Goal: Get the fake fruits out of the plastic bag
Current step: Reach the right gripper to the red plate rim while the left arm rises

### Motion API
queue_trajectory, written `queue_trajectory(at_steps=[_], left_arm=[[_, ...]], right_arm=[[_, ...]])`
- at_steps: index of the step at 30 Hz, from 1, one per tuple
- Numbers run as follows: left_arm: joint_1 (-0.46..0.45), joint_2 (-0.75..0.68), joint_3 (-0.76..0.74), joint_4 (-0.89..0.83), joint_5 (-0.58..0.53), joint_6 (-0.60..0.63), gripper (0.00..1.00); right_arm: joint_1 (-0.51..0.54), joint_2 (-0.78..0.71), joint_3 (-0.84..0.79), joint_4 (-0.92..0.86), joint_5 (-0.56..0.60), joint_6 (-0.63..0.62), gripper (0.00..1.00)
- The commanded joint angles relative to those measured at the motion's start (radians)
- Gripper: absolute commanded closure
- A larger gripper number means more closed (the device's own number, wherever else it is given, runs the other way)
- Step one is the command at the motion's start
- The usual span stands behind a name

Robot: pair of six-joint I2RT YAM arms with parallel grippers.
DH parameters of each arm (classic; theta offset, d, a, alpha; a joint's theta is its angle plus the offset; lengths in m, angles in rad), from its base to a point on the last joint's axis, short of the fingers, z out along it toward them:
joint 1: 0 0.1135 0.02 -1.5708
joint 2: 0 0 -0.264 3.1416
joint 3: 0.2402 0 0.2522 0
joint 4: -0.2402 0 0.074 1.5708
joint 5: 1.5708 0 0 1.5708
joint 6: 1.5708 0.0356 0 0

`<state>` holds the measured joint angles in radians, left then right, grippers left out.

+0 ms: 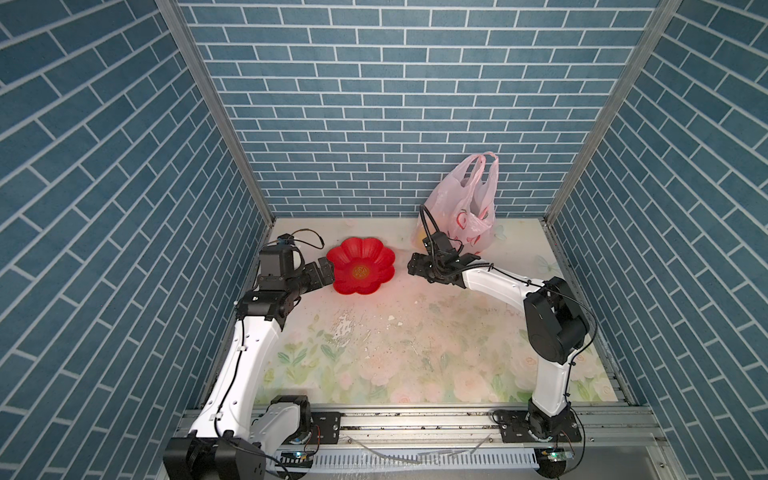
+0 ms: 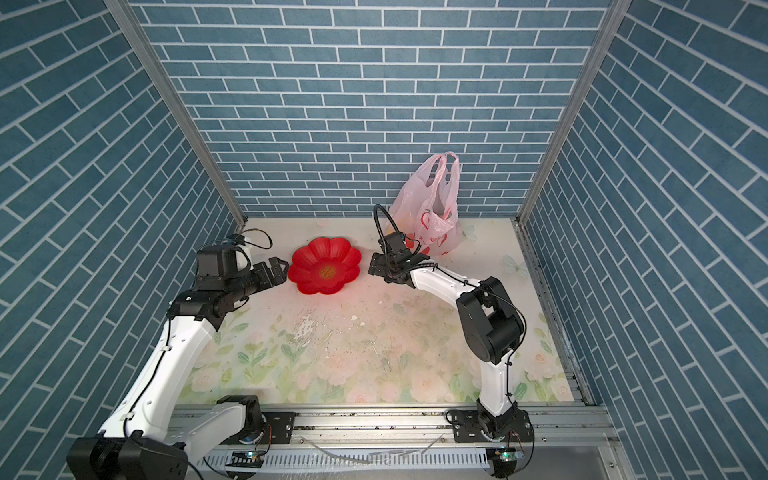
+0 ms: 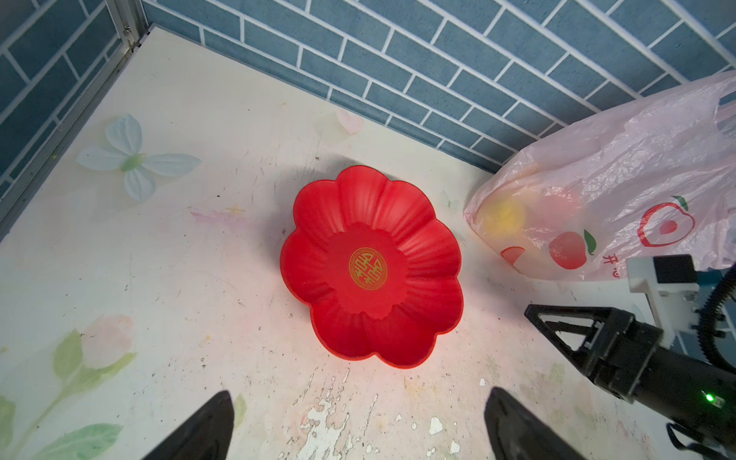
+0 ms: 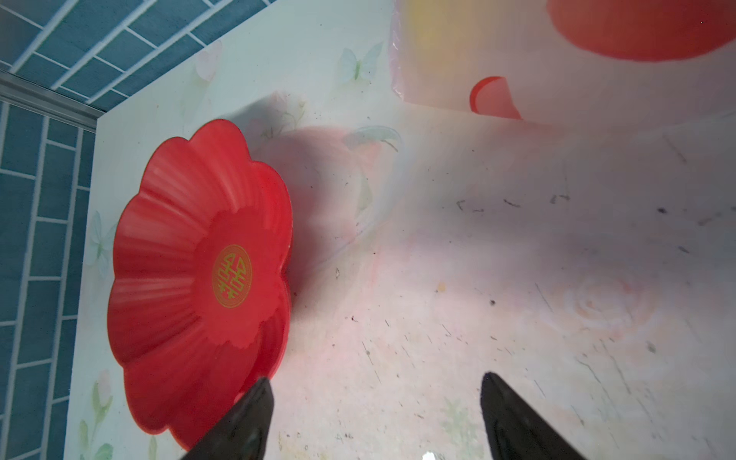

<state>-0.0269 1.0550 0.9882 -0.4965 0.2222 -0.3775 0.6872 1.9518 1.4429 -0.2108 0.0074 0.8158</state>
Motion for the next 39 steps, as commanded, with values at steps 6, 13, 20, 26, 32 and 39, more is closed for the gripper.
queue_trajectory(at_steps=[6, 13, 20, 26, 32, 39], left_arm=[[-0.007, 0.007, 0.001, 0.001, 0.020, 0.017, 0.01], [-0.009, 0.023, 0.001, 0.005, 0.032, 0.016, 0.01], [-0.011, 0.043, 0.006, 0.004, 0.046, 0.015, 0.01], [-0.014, 0.047, 0.009, 0.000, 0.050, 0.017, 0.01], [-0.013, 0.045, 0.012, -0.001, 0.055, 0.017, 0.01], [-0.013, 0.037, 0.011, -0.002, 0.055, 0.016, 0.01]], right_arm=[[0.010, 0.121, 0.113, 0.039, -0.083, 0.078, 0.21], [0.020, 0.204, 0.186, 0.053, -0.144, 0.091, 0.29], [0.039, 0.275, 0.256, 0.040, -0.181, 0.094, 0.35], [0.051, 0.322, 0.305, 0.019, -0.201, 0.101, 0.46], [0.056, 0.344, 0.330, 0.012, -0.216, 0.111, 0.66], [0.060, 0.352, 0.335, 0.001, -0.224, 0.123, 0.83]])
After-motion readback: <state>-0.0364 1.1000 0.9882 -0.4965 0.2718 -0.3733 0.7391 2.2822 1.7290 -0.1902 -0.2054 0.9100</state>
